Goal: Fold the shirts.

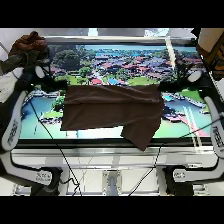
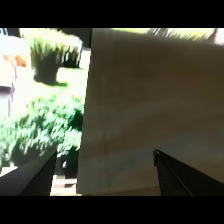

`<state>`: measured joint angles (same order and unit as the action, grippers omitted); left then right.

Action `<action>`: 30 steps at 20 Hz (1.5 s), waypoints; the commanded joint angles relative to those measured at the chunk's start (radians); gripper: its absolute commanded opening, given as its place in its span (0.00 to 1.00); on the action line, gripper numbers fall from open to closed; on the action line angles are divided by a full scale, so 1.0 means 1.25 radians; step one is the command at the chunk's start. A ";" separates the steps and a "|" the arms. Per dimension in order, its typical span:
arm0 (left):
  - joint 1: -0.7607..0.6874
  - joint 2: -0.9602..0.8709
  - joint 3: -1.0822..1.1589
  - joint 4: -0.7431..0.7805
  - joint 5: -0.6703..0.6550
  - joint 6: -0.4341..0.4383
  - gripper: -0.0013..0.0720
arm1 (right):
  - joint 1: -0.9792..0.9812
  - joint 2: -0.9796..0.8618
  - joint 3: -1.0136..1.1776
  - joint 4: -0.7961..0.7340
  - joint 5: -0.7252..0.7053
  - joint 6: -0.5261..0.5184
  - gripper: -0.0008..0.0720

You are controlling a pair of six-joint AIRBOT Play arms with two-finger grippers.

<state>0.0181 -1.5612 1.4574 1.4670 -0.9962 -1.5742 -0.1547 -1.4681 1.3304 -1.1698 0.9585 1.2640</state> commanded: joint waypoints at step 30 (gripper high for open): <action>0.016 0.732 -0.646 0.003 0.027 -0.153 0.96 | -0.138 0.415 -0.900 0.488 -0.094 -0.087 0.51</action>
<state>0.0380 -0.6476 0.6502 1.4883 -0.9634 -1.7657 -0.4068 -0.9497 0.2375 -0.6514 0.9432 1.1553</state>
